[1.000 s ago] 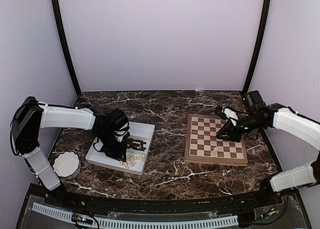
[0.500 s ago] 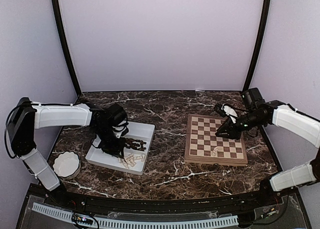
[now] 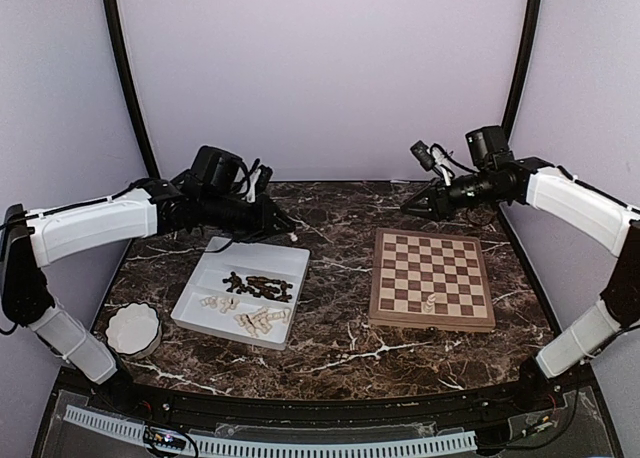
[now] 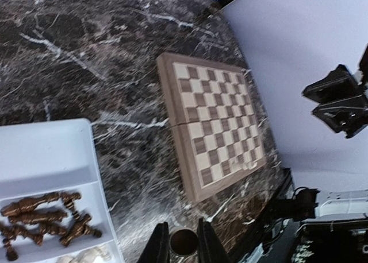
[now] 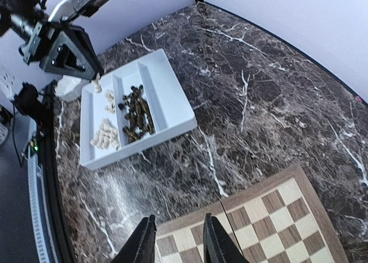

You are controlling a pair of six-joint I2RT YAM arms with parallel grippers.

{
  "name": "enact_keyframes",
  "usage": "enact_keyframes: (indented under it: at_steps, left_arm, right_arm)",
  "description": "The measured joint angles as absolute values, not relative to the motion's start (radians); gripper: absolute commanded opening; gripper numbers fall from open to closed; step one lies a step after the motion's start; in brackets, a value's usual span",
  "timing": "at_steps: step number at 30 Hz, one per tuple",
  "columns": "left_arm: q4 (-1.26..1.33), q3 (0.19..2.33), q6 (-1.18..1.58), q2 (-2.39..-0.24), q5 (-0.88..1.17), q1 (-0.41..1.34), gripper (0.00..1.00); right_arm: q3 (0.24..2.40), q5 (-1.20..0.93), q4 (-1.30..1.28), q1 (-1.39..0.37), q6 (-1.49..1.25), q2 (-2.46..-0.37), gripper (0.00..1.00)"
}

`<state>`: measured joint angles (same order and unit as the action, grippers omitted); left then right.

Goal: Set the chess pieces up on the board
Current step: Pick up the pawn from the storage box, then pass from the left arm to the right

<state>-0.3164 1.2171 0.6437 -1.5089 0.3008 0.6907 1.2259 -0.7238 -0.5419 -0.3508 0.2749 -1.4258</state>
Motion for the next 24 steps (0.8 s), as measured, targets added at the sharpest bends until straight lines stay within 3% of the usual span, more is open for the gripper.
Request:
enact_keyframes:
  at_steps: [11,17,24]
  left_arm:
    - [0.447,1.053,1.087,-1.579,0.402,0.691,0.13]
    - [0.664,1.000,1.265,-1.676,0.430,0.691,0.12]
    - [0.821,0.990,1.370,-1.699,0.443,0.691,0.11]
  right_arm:
    - [1.424,-0.838,-0.325,-0.483,-0.072,-1.682,0.38]
    - [1.452,-0.884,-0.236,-0.528,-0.191,-1.724,0.44]
    - [1.459,-0.866,-0.209,-0.565,-0.249,-1.757,0.43]
